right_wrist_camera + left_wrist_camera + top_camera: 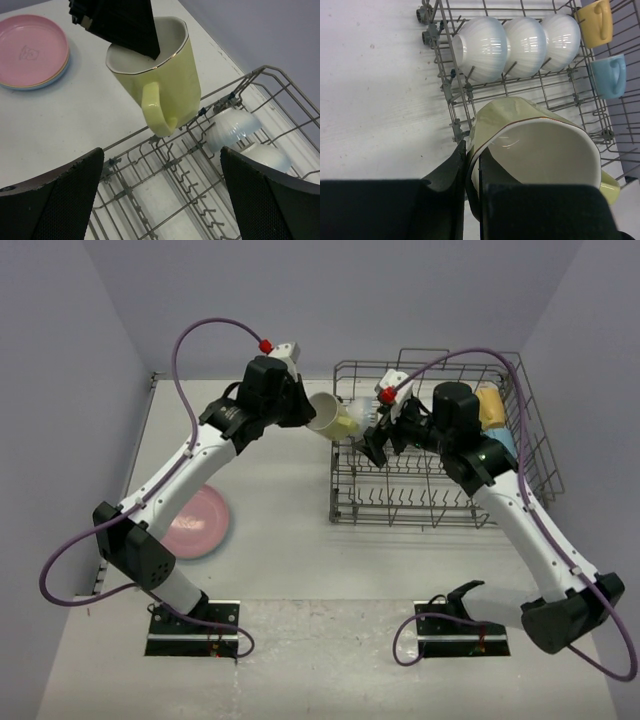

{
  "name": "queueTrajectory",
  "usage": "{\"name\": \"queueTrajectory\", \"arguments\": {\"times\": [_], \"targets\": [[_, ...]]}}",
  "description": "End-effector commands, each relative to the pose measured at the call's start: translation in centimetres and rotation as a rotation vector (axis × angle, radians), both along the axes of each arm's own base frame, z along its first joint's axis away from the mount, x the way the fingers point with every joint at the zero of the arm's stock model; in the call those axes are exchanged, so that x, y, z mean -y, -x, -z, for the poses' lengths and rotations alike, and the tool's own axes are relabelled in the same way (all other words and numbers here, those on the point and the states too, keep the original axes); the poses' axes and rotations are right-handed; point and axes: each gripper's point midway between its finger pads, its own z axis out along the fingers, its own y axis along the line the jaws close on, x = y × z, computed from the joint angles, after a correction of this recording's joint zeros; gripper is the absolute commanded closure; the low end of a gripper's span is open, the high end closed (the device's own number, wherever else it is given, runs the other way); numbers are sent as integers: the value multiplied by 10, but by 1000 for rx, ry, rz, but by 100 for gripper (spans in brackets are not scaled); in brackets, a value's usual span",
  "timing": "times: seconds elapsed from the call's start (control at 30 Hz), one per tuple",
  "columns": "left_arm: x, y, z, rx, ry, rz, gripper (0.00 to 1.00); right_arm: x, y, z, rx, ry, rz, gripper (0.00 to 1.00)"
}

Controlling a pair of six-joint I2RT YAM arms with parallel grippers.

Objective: Load the mixed dishes into the dish rack

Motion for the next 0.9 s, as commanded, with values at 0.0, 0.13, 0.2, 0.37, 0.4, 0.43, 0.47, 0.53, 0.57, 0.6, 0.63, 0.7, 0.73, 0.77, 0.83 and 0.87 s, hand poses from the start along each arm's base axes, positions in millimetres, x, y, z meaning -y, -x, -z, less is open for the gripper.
{"name": "queueTrajectory", "arguments": {"times": [0.0, 0.13, 0.2, 0.37, 0.4, 0.43, 0.47, 0.53, 0.57, 0.6, 0.63, 0.7, 0.73, 0.77, 0.83, 0.87], "targets": [[6, -2, -72, 144, 194, 52, 100, -14, -23, -30, 99, 7, -6, 1], [5, -2, -71, 135, 205, 61, 100, -32, -44, -24, 82, 32, -24, 1], [4, -2, -71, 130, 210, 62, 100, -35, -51, -22, 71, 38, -11, 6], [2, 1, -72, 124, 223, 76, 100, -37, -69, -17, 50, 65, 54, 47], [1, 2, -73, 126, 228, 75, 100, -37, -70, -11, 34, 75, 56, 54], [2, 4, -74, 127, 234, 80, 100, -38, -72, -11, 32, 77, 58, 63], [2, 5, -73, 127, 240, 85, 100, -37, -73, -9, 29, 82, 69, 71], [3, 7, -73, 126, 244, 95, 100, -36, -75, -10, 22, 70, 94, 100], [3, 8, -74, 124, 247, 102, 100, -33, -78, -14, 33, 57, 124, 100], [3, 8, -74, 127, 248, 111, 100, -27, -87, -23, 70, 42, 188, 100], [4, 9, -75, 128, 252, 119, 100, -21, -87, -35, 105, 20, 231, 100], [6, 10, -74, 123, 259, 133, 97, -7, -95, -41, 164, 12, 335, 100], [7, 10, -76, 129, 263, 138, 86, -4, -90, -44, 193, 21, 356, 100], [6, 10, -76, 129, 266, 137, 80, 2, -92, -49, 216, 21, 391, 100], [8, 10, -76, 131, 268, 145, 38, 16, -94, -53, 248, 51, 487, 100], [9, 9, -78, 138, 272, 151, 26, 22, -94, -54, 259, 72, 511, 100]]}}
